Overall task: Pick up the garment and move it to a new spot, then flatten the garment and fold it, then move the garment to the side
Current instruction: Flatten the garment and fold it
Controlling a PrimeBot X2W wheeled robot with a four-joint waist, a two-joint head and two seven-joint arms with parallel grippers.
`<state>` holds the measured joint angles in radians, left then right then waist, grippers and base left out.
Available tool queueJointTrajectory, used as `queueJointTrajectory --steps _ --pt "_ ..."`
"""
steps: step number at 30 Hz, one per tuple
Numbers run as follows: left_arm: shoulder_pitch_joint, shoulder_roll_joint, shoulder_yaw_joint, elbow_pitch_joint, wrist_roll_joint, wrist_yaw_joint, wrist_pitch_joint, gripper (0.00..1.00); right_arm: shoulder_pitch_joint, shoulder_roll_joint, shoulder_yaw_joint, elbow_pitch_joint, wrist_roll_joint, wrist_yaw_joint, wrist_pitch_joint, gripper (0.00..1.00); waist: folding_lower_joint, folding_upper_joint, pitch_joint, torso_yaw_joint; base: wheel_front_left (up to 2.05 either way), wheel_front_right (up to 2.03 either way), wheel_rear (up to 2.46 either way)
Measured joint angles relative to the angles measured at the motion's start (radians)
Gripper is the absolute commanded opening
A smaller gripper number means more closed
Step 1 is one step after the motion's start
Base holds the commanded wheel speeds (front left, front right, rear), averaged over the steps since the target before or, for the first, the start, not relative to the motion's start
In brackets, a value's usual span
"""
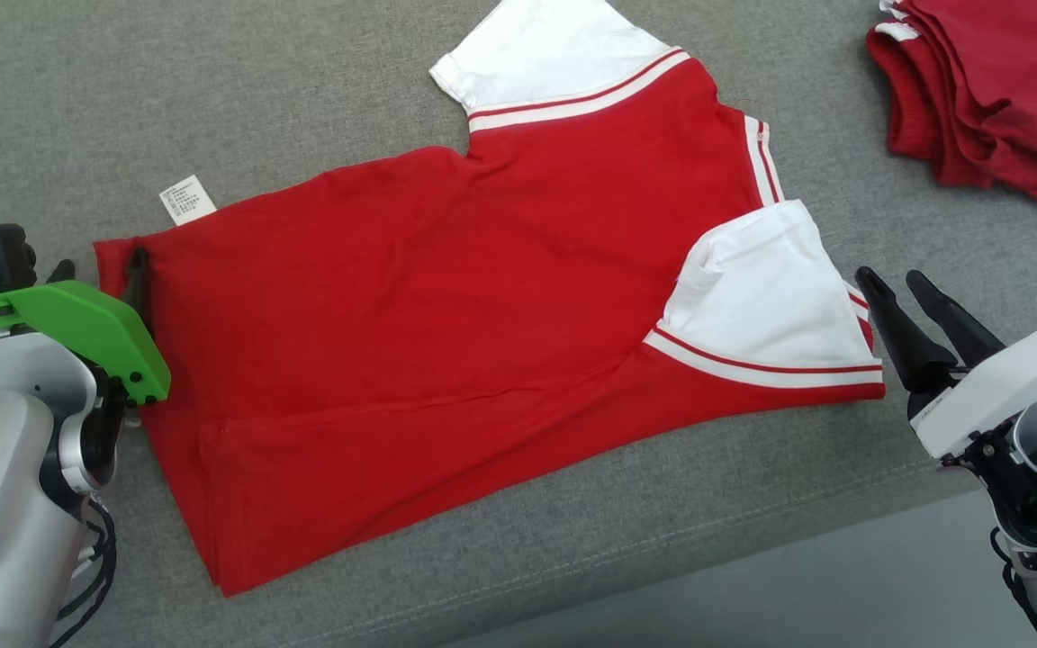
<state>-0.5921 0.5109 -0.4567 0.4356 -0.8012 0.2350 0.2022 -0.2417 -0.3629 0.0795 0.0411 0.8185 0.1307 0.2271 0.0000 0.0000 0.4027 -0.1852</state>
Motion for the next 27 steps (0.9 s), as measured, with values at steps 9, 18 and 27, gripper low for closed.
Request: queueJointTrajectory --steps 9,18,27 --pt "-0.040 -0.014 -0.034 0.031 0.018 -0.050 -0.021 0.38 -0.020 -0.003 0.012 -0.011 0.005 0.000 0.002 1.00 0.0000 0.0001 0.013 0.008 0.00 0.00 0.00" --pt "-0.073 -0.033 -0.063 0.048 0.054 -0.077 -0.081 0.00 -0.104 -0.037 0.043 -0.008 -0.026 0.000 0.035 1.00 0.0000 0.0000 0.017 0.026 0.00 0.00 0.00" --pt "-0.087 -0.058 -0.106 -0.061 0.103 -0.085 -0.137 0.00 -0.391 -0.074 0.088 0.086 -0.109 0.000 0.133 1.00 0.0000 0.0000 0.031 0.090 0.00 0.00 0.00"
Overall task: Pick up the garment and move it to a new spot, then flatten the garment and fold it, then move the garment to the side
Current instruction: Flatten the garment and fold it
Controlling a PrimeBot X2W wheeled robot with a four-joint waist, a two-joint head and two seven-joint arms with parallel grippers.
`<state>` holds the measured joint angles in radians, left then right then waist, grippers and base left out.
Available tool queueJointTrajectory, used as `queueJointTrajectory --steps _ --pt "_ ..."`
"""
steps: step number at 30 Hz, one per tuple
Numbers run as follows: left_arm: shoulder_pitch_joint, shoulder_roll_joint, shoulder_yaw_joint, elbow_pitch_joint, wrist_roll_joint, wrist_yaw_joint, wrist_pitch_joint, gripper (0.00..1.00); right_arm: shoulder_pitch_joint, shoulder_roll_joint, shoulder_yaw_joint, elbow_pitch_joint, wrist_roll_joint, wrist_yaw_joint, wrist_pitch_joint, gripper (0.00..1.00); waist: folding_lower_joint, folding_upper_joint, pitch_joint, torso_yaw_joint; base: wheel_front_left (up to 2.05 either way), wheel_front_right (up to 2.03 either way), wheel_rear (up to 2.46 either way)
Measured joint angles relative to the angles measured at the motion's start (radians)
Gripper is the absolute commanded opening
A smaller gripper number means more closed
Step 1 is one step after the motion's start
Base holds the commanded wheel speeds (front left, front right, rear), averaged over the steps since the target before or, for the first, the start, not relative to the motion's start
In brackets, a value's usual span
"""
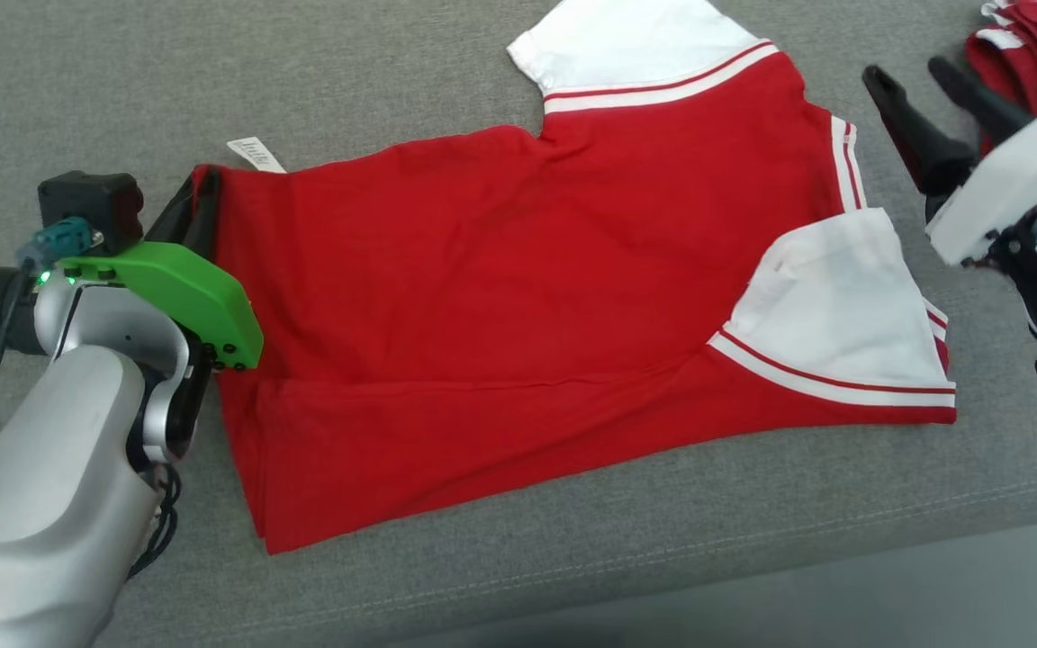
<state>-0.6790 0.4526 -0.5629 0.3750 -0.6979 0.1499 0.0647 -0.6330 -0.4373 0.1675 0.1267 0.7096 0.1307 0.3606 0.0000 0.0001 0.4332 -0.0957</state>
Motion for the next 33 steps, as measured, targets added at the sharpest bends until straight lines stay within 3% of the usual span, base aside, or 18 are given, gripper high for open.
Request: queueJointTrajectory --steps 8,15,24,32,33 --pt "0.009 -0.067 -0.015 -0.100 0.004 0.027 -0.051 0.00 -0.287 -0.008 0.061 0.211 -0.075 0.000 0.097 1.00 0.0000 0.0000 0.037 0.090 0.00 0.00 0.00" --pt "-0.037 -0.140 -0.034 -0.108 0.009 0.027 -0.085 0.00 -0.483 0.004 0.102 0.397 -0.140 0.000 0.156 1.00 0.0001 0.0000 0.099 0.171 0.00 0.00 0.00" --pt "-0.112 -0.218 -0.056 -0.067 0.014 0.008 -0.129 0.00 -0.642 0.021 0.111 0.588 -0.221 0.000 0.179 1.00 0.0001 -0.0001 0.192 0.263 0.00 0.00 0.00" --pt "-0.139 -0.243 -0.063 -0.015 0.014 -0.010 -0.150 0.00 -0.709 0.025 0.163 0.664 -0.245 0.000 0.220 1.00 0.0001 -0.0001 0.236 0.311 0.00 0.00 0.00" --pt "-0.147 -0.245 -0.065 -0.002 0.013 -0.017 -0.155 0.00 -0.724 0.016 0.200 0.680 -0.250 0.000 0.246 0.58 0.0000 -0.0001 0.232 0.309 0.00 0.00 0.00"
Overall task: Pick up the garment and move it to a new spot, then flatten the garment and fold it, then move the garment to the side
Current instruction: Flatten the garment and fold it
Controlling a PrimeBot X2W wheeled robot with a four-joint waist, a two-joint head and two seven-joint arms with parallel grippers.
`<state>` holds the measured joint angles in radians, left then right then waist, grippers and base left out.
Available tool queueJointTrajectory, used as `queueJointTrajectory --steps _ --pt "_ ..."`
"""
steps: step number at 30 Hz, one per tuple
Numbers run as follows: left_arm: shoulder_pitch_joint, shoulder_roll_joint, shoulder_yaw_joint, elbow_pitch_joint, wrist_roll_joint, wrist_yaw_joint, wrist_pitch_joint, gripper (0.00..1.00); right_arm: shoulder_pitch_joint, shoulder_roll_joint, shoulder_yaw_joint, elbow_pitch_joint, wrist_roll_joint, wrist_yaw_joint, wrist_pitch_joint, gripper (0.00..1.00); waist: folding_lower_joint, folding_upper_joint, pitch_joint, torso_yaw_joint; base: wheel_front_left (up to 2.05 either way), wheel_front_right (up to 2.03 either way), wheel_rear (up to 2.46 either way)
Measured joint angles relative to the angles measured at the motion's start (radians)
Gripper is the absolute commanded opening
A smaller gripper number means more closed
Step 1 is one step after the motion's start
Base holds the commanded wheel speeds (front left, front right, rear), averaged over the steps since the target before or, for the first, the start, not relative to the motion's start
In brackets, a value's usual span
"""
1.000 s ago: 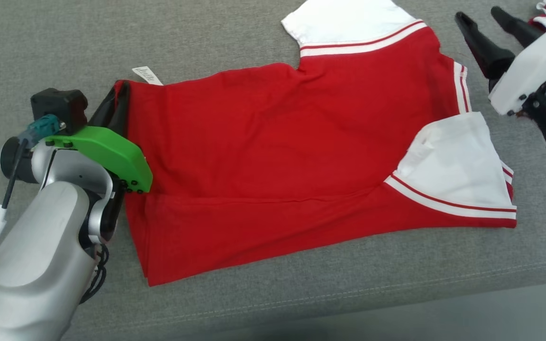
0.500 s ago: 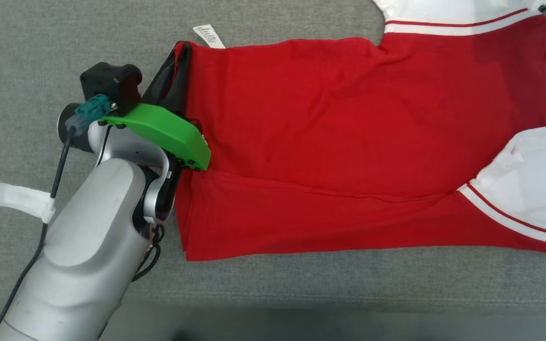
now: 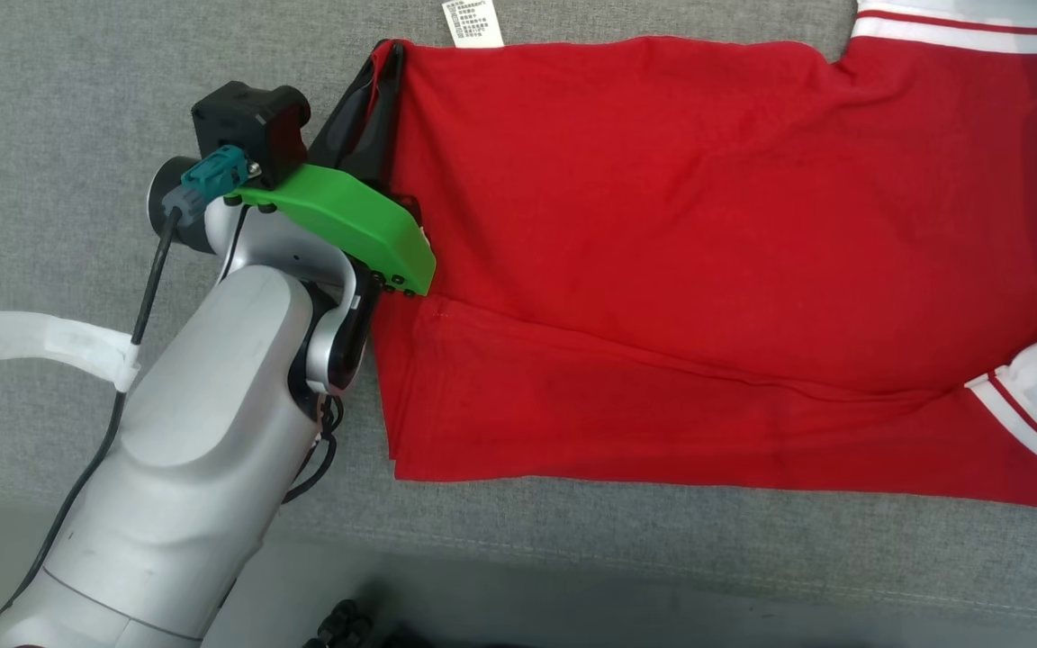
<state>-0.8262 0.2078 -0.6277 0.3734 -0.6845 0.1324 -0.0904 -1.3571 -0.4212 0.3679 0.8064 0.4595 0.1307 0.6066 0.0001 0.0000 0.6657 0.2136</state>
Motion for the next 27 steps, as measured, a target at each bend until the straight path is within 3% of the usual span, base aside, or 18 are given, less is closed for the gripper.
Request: queueJointTrajectory --steps 1,4,5,11,16,27 --pt "-0.003 -0.001 0.000 0.003 -0.001 0.000 0.000 0.00 0.000 0.000 0.005 0.003 0.004 0.000 0.003 0.45 0.0000 0.0000 -0.001 0.000 0.00 0.00 0.00" --pt "-0.006 0.000 0.002 0.014 -0.004 -0.002 -0.001 0.00 -0.003 -0.005 0.034 0.004 0.003 0.000 0.011 0.19 0.0000 0.0000 -0.002 -0.005 0.00 0.00 0.00" --pt "-0.006 0.001 0.003 0.017 -0.005 -0.002 -0.002 0.00 -0.003 -0.005 0.040 0.005 0.003 0.000 0.011 0.00 0.0000 0.0000 -0.003 -0.007 0.00 0.00 0.00" --pt "-0.006 0.004 0.014 0.027 -0.026 -0.011 -0.003 0.00 0.001 0.001 0.046 0.029 -0.005 0.001 -0.053 0.00 0.0000 0.0000 -0.018 -0.019 0.00 0.00 0.00" --pt "-0.004 0.002 0.044 0.060 -0.086 -0.044 0.008 0.00 0.023 0.027 0.019 0.067 0.009 0.001 -0.135 0.00 0.0000 0.0000 -0.048 -0.033 0.00 0.00 0.00" --pt "0.014 0.019 0.120 0.147 -0.205 -0.106 0.021 0.00 0.141 0.033 0.067 -0.002 0.155 0.001 -0.267 0.00 0.0000 0.0000 -0.143 -0.091 0.00 0.00 0.00"
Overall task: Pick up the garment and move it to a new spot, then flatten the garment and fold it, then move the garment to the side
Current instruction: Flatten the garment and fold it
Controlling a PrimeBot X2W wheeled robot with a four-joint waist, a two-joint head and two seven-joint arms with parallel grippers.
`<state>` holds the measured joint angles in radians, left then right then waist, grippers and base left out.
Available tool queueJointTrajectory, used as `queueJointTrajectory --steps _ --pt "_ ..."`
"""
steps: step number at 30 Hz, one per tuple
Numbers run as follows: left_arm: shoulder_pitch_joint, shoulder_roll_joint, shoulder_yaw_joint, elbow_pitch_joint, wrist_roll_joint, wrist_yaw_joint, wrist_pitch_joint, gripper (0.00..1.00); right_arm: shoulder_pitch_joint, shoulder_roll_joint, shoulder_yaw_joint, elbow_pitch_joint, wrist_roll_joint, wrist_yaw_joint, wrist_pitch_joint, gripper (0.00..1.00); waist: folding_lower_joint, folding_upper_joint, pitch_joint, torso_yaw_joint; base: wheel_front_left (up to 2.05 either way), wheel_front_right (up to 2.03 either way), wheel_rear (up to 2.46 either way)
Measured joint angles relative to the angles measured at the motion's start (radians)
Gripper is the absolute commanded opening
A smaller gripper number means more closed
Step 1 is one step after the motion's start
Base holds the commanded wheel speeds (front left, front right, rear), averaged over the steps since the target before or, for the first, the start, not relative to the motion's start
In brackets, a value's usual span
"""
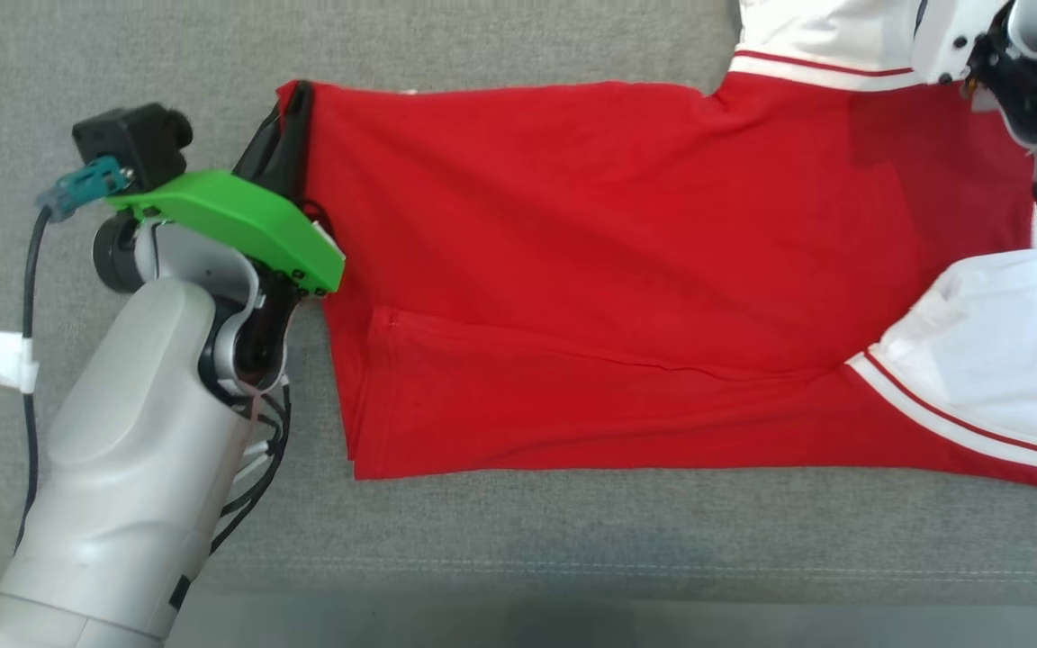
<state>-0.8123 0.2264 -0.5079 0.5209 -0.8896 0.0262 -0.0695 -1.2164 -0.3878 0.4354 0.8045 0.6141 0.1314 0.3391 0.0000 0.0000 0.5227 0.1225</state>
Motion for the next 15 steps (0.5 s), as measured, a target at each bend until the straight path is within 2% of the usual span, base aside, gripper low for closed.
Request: queueJointTrajectory --steps 7,15 --pt "0.098 0.050 0.003 -0.002 -0.034 -0.044 0.008 0.00 0.139 -0.039 0.047 -0.104 0.124 0.000 -0.098 0.00 -0.0001 0.0000 -0.092 -0.045 0.00 0.00 0.00" --pt "0.233 0.100 -0.001 -0.104 -0.036 -0.053 -0.031 0.00 0.307 -0.113 0.080 -0.254 0.216 0.000 -0.179 0.00 -0.0001 0.0000 -0.193 -0.079 0.00 0.00 0.00"
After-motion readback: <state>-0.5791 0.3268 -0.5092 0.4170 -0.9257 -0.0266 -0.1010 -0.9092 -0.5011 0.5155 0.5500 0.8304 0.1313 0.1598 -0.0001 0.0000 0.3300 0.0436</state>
